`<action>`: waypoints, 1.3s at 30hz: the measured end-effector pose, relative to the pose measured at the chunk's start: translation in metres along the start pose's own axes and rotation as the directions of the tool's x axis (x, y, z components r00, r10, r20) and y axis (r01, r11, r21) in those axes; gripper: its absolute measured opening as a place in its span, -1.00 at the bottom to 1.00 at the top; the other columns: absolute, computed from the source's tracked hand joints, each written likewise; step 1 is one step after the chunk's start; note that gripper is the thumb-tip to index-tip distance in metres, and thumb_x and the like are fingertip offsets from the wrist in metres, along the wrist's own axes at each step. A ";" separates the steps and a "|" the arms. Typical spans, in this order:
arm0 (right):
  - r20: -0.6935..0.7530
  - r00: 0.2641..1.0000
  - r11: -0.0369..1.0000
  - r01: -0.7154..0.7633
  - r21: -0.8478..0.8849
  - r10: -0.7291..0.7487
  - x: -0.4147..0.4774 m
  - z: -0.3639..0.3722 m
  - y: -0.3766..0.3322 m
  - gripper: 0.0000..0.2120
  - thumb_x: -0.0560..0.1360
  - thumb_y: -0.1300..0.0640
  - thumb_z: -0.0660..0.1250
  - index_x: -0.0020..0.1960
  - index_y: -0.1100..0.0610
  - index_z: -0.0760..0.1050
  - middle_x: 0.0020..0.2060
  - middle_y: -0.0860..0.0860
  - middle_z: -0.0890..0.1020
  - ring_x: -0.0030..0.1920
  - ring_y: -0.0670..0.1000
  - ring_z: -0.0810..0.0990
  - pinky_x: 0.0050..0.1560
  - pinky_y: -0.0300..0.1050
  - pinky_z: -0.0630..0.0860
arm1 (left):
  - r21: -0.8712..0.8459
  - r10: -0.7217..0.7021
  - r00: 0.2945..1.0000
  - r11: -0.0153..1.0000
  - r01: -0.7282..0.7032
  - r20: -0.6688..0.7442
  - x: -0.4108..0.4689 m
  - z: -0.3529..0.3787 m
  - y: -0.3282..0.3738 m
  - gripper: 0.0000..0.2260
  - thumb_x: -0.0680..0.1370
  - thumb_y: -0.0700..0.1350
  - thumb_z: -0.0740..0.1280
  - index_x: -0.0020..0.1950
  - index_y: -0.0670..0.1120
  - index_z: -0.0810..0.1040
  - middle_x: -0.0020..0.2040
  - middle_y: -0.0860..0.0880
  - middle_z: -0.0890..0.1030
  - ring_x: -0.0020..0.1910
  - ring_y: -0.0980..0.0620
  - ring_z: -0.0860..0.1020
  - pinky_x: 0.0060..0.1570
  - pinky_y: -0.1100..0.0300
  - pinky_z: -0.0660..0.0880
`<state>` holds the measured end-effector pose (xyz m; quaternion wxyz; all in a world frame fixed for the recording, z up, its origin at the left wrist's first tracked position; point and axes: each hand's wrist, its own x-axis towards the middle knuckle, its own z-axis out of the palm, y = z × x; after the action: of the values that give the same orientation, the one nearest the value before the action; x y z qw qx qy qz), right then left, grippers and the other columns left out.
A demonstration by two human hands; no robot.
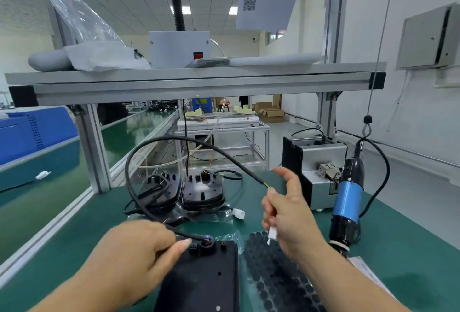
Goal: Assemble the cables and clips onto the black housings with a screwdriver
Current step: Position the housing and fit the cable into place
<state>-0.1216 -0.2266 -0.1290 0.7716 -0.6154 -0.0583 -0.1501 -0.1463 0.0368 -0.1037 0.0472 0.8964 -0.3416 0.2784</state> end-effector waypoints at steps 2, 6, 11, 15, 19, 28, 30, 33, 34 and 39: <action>0.019 1.000 0.995 0.026 -0.096 -0.024 -0.004 0.007 0.000 -0.50 0.60 0.38 0.08 -0.10 -0.13 0.63 -0.44 -0.05 0.47 -0.51 -0.11 0.29 -0.48 -0.27 0.27 | -0.059 -0.128 0.981 0.989 0.138 0.144 -0.008 0.015 -0.004 -0.42 0.47 0.42 -0.15 -0.19 0.10 0.51 -0.19 0.26 0.53 -0.13 0.27 0.48 -0.07 0.39 0.43; 0.157 0.987 0.957 0.020 -0.290 0.027 -0.016 0.023 0.005 -0.67 0.59 0.32 0.20 -0.01 -0.04 0.63 -0.34 -0.12 0.59 -0.41 -0.17 0.46 -0.42 -0.33 0.38 | -0.436 -0.215 0.941 0.843 0.315 0.263 0.005 0.036 -0.003 -0.71 0.59 0.14 0.13 0.28 0.23 0.48 0.22 0.49 0.35 0.21 0.58 0.29 0.16 0.70 0.08; 0.276 0.955 0.947 -0.012 -0.320 0.106 -0.024 0.042 0.016 -0.79 0.60 0.34 0.18 0.01 0.13 0.56 -0.23 0.00 0.62 -0.29 -0.15 0.58 -0.27 -0.32 0.49 | -0.607 -0.242 0.929 0.705 0.368 0.281 0.029 0.045 0.010 -0.82 0.63 -0.03 0.17 -0.02 0.07 0.57 -0.07 0.06 0.64 -0.05 0.15 0.59 0.10 0.13 0.52; 0.252 0.966 0.926 0.038 -0.375 0.063 -0.023 0.040 0.012 -0.78 0.59 0.27 0.24 -0.10 0.07 0.62 -0.30 -0.04 0.64 -0.33 -0.20 0.57 -0.26 -0.37 0.47 | -0.510 -0.246 0.940 0.792 0.335 0.234 0.038 0.046 0.011 -0.73 0.60 0.07 0.22 -0.20 -0.04 0.51 -0.38 0.10 0.50 -0.39 0.19 0.41 -0.28 0.29 0.42; 0.293 0.956 0.910 0.115 -0.399 0.008 -0.020 0.046 -0.002 -0.80 0.54 0.11 0.35 -0.21 0.12 0.66 -0.36 -0.01 0.65 -0.32 -0.15 0.55 -0.20 -0.31 0.48 | -0.491 -0.218 0.946 0.813 0.312 0.240 0.040 0.044 0.019 -0.75 0.57 0.06 0.30 -0.31 0.06 0.49 -0.49 0.17 0.44 -0.46 0.22 0.38 -0.40 0.38 0.29; 0.343 0.939 0.857 0.193 -0.478 -0.020 -0.023 0.058 -0.005 -0.73 0.50 0.08 0.41 -0.22 0.28 0.54 -0.42 0.05 0.39 -0.38 -0.05 0.33 -0.33 -0.20 0.33 | -0.770 -0.267 0.886 0.439 0.462 0.379 0.006 0.046 0.006 -0.80 0.30 0.05 0.52 -0.10 0.08 0.70 -0.21 0.13 0.70 -0.20 0.22 0.62 -0.08 0.35 0.49; 0.355 0.934 0.824 0.222 -0.522 -0.026 -0.026 0.058 -0.004 -0.72 0.51 0.08 0.39 -0.31 0.21 0.51 -0.46 0.02 0.42 -0.42 -0.09 0.35 -0.36 -0.24 0.34 | -0.782 -0.291 0.890 0.431 0.450 0.352 0.005 0.049 0.008 -0.77 0.27 0.08 0.51 -0.11 0.09 0.70 -0.20 0.09 0.70 -0.19 0.18 0.63 -0.05 0.28 0.53; 0.348 0.937 0.784 0.246 -0.570 -0.040 -0.030 0.058 0.000 -0.63 0.52 0.09 0.37 -0.44 0.07 0.43 -0.52 -0.04 0.45 -0.48 -0.13 0.35 -0.41 -0.30 0.34 | -0.776 -0.304 0.893 0.451 0.441 0.331 0.002 0.051 0.007 -0.74 0.25 0.14 0.48 -0.10 0.12 0.71 -0.12 0.08 0.71 -0.08 0.09 0.66 0.10 0.12 0.56; 0.339 0.940 0.780 0.244 -0.576 -0.043 -0.031 0.057 0.001 -0.63 0.53 0.09 0.37 -0.44 0.06 0.43 -0.53 -0.04 0.46 -0.48 -0.13 0.35 -0.41 -0.30 0.35 | -0.773 -0.302 0.894 0.457 0.440 0.331 0.001 0.050 0.007 -0.75 0.26 0.16 0.48 -0.10 0.16 0.70 -0.11 0.11 0.71 -0.07 0.09 0.66 0.11 0.11 0.56; 0.360 0.932 0.790 0.252 -0.558 -0.043 -0.034 0.058 0.003 -0.66 0.52 0.11 0.38 -0.41 0.17 0.48 -0.50 0.03 0.51 -0.45 -0.10 0.40 -0.36 -0.24 0.39 | -0.759 -0.300 0.895 0.480 0.441 0.330 0.000 0.053 0.008 -0.83 0.39 -0.02 0.51 -0.05 0.19 0.69 -0.08 0.15 0.70 -0.03 0.18 0.65 0.16 0.10 0.53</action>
<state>-0.1475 -0.1649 -0.1274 0.5039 -0.8357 -0.1842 -0.1168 -0.1265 0.0164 -0.1488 0.4887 0.8413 -0.2310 0.0024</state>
